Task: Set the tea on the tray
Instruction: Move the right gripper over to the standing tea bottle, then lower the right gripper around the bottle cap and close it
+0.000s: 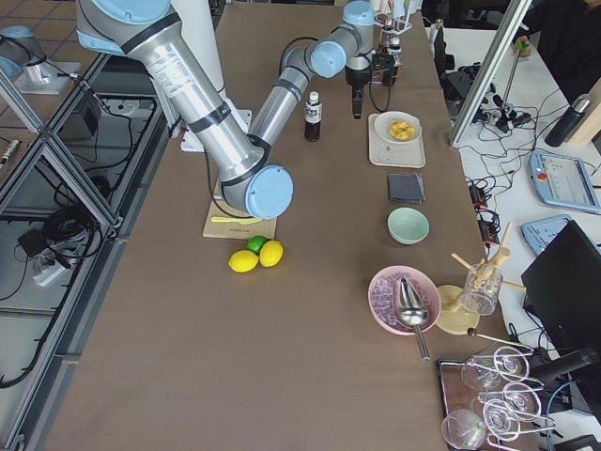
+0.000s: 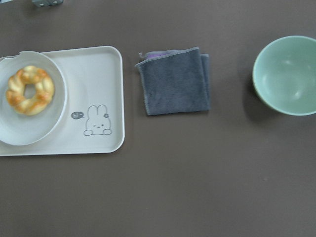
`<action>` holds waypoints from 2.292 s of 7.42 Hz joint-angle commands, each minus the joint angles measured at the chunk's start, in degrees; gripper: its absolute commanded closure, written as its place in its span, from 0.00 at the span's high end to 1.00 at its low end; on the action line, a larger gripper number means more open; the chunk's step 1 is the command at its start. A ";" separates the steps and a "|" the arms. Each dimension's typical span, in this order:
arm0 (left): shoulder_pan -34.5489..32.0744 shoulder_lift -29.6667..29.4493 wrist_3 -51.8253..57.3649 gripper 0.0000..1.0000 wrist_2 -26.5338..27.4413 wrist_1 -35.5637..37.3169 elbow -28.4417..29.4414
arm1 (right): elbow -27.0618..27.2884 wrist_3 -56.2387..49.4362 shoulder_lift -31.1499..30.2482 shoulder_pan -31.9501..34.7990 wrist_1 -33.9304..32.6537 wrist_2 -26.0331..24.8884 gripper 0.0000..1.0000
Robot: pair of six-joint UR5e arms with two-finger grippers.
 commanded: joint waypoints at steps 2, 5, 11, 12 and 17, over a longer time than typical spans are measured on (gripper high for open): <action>-3.34 3.37 1.89 0.98 -0.32 -0.27 2.92 | -3.59 5.99 9.82 -12.64 -2.87 -8.69 1.00; -3.44 2.58 1.71 0.98 -0.23 -0.45 4.43 | -5.27 7.58 10.09 -17.95 -2.87 -12.59 1.00; -3.44 -0.15 1.71 0.98 -0.23 -0.54 7.59 | -8.44 7.58 11.42 -19.97 -2.96 -13.82 0.89; -3.52 -0.41 1.71 0.98 -0.32 -0.71 8.11 | -8.35 7.67 11.41 -20.41 -2.96 -14.52 0.89; -3.44 -2.70 1.71 0.98 -0.23 -3.62 12.60 | -7.74 10.04 11.33 -22.43 -2.96 -16.19 0.86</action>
